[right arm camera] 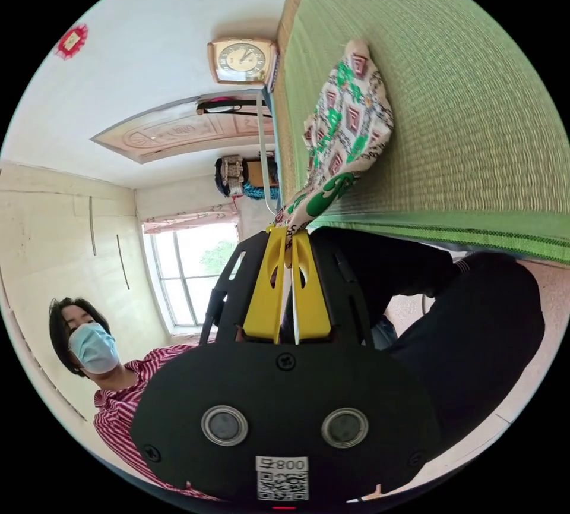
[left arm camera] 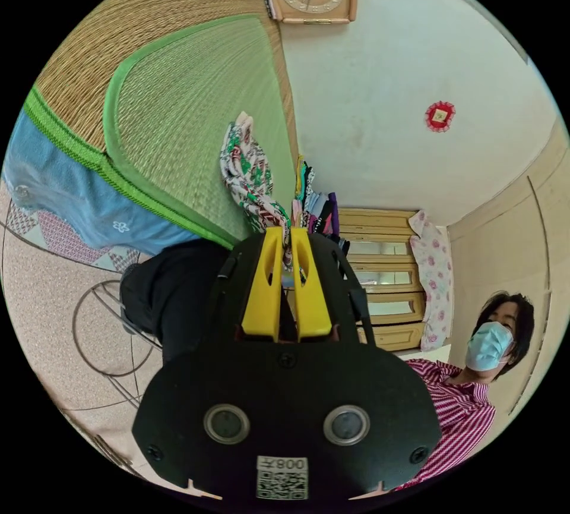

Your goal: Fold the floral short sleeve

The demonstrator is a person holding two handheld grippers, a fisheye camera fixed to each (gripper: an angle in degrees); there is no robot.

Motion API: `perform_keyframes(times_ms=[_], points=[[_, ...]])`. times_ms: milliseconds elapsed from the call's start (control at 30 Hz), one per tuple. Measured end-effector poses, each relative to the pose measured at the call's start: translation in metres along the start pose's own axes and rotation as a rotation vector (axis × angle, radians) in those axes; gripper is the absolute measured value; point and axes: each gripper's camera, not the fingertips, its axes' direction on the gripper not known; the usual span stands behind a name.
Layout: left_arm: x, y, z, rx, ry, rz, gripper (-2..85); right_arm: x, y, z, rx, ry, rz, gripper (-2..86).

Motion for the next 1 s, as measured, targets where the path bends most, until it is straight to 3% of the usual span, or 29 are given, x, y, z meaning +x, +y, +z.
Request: perform_keyframes(times_ms=[533,1000], points=[[0.112,0.111,-0.013,0.018,0.240,0.379,2.1,-0.148,0.052,-0.115,0.117,-0.053,-0.428,0.9],[0.148,0.202,0.021,-0.055,0.340,0.466,2.1,-0.149,0.111,-0.192,0.190,-0.088,-0.539,0.8]])
